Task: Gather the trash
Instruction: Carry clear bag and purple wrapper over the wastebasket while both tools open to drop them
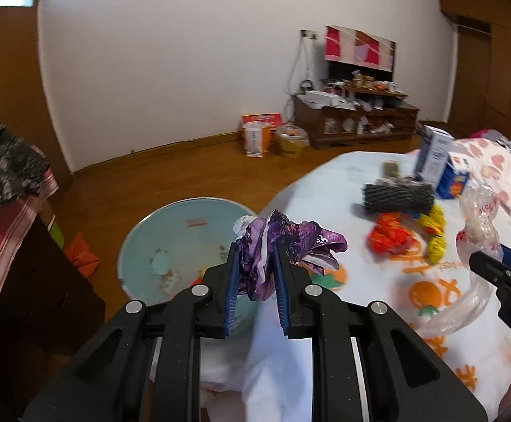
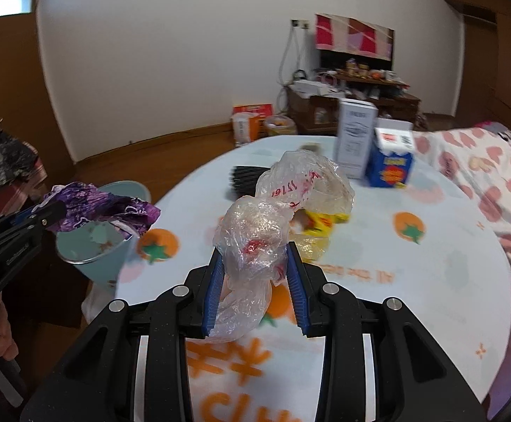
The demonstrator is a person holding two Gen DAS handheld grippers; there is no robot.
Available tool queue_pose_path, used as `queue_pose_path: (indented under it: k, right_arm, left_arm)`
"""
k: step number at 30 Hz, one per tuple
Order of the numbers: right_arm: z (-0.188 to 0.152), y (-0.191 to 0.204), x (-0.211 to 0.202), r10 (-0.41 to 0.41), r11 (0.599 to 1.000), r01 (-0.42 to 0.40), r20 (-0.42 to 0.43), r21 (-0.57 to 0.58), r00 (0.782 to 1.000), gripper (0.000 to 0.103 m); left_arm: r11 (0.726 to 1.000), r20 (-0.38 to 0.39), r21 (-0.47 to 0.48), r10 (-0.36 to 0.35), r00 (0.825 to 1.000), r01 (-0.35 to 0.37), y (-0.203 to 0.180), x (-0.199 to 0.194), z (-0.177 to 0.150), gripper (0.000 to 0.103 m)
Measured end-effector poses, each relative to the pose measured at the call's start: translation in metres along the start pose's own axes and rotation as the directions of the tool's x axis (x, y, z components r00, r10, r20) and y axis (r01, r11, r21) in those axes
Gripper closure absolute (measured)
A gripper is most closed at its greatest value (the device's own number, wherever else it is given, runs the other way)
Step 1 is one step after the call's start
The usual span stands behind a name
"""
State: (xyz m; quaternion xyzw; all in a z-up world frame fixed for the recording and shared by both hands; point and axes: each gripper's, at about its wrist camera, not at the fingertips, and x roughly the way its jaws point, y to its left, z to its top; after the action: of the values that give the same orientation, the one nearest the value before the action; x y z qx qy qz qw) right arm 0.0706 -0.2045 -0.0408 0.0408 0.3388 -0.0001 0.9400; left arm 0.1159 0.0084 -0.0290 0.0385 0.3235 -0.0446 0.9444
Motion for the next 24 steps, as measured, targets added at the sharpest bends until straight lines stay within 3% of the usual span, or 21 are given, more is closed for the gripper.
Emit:
queue_pose_path:
  k: [14,24]
  right_arm:
    - [0.020,0.079,0.030,0.111,0.986,-0.111,-0.008,-0.121,0.994,0.068]
    - [0.034,0.129,0.061,0.157,0.968,-0.160,-0.032,-0.194,0.987,0.068]
  left_arm:
    - [0.988,-0.032,-0.112,0.107,0.994,-0.110,0.065,0.022,-0.002,0.084]
    - [0.964,-0.042,-0.185,0.187,0.981,-0.192,0.107,0.037,0.005,0.084]
